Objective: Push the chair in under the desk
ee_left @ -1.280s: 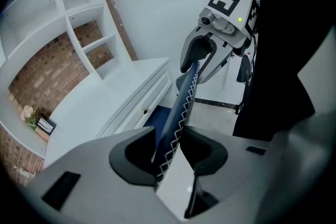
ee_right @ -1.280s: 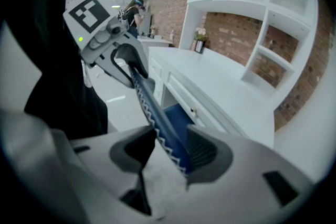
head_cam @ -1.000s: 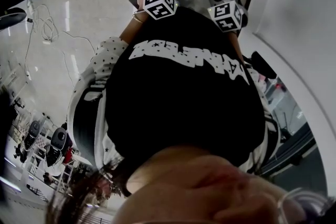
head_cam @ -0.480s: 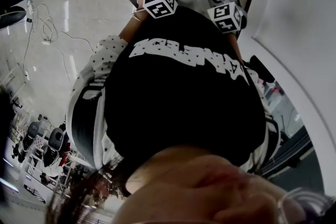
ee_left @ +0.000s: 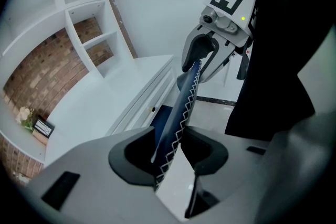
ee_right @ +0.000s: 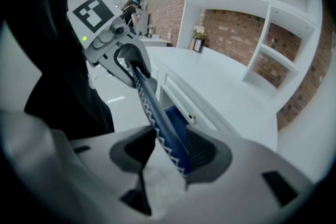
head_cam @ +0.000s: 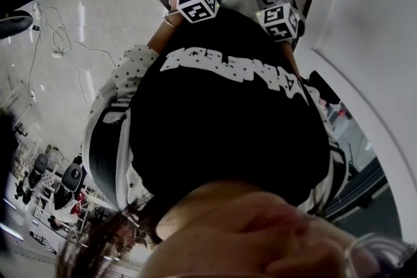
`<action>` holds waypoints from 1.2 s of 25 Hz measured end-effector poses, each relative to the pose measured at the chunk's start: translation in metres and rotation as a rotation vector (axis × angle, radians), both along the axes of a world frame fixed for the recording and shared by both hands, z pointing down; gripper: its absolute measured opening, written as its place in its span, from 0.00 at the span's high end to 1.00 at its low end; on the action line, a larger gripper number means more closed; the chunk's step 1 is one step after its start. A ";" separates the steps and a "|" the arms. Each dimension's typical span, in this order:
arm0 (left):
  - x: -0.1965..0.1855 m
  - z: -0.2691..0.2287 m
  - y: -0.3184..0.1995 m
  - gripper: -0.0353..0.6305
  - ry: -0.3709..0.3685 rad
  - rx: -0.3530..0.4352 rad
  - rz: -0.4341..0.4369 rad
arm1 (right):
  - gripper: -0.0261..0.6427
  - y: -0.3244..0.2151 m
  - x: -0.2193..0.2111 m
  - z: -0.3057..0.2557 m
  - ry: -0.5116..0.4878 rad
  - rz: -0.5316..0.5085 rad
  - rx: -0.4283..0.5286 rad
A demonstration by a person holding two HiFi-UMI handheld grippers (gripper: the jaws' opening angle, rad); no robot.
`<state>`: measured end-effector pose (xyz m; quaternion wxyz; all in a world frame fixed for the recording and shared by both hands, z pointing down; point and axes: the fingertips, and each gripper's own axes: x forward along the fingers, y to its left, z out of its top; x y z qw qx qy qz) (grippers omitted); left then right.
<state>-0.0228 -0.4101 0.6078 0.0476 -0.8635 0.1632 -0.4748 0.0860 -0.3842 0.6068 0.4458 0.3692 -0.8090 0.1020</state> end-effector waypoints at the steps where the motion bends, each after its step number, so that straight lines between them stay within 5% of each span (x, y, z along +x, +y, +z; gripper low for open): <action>1: 0.000 -0.001 -0.001 0.68 0.000 0.001 0.000 | 0.67 -0.001 0.000 -0.001 -0.001 0.001 -0.002; 30: 0.009 -0.011 -0.015 0.67 0.006 0.024 0.005 | 0.67 -0.015 0.007 -0.014 0.000 0.016 0.015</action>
